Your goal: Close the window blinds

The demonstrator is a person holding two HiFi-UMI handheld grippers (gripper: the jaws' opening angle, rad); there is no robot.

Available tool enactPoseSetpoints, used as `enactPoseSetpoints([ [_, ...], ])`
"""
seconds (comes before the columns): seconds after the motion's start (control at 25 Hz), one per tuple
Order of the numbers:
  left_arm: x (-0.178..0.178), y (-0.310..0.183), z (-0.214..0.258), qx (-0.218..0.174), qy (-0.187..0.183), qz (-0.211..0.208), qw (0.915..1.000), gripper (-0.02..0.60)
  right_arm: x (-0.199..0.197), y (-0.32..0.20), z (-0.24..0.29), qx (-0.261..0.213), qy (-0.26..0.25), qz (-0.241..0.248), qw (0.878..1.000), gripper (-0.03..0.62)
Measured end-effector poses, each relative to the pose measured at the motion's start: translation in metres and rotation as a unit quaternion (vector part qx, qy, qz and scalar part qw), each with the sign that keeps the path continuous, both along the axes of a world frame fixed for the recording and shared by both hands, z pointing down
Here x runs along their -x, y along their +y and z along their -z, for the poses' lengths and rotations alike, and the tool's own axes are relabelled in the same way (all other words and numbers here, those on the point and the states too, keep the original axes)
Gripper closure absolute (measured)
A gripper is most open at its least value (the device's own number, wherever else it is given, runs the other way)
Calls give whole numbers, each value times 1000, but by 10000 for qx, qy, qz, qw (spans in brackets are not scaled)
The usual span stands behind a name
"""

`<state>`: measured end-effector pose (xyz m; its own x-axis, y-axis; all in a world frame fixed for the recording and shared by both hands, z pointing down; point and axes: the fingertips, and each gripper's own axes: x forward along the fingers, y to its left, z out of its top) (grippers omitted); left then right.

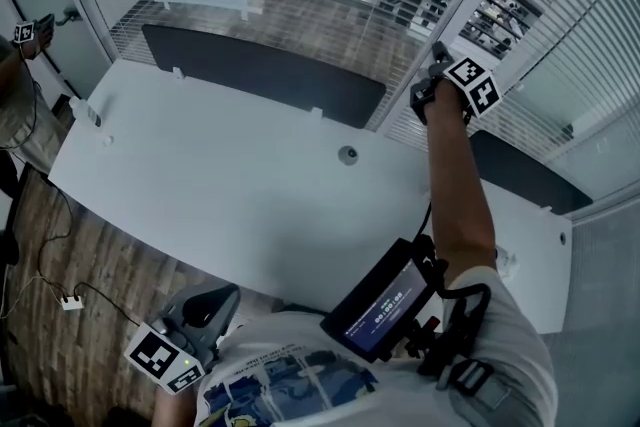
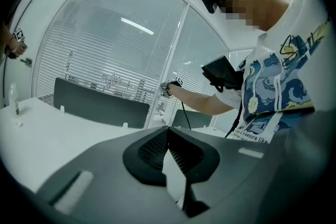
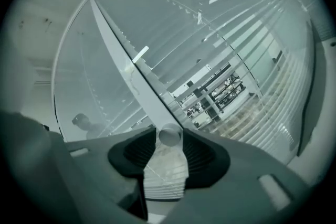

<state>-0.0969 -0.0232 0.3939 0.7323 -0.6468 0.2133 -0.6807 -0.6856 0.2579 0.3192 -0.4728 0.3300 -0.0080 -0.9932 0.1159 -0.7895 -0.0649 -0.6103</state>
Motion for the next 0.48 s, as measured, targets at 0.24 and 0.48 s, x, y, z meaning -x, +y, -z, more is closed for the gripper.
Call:
enactPoseSetpoints([
  [0.24,0,-1,1,1,-31,17,10000,578,-3,-4,-1,52,23,-82,10000,461],
  [0.48,0,-2,0,9,-52,2,10000,578,0,-3,0,231,627,-208,9976,468],
])
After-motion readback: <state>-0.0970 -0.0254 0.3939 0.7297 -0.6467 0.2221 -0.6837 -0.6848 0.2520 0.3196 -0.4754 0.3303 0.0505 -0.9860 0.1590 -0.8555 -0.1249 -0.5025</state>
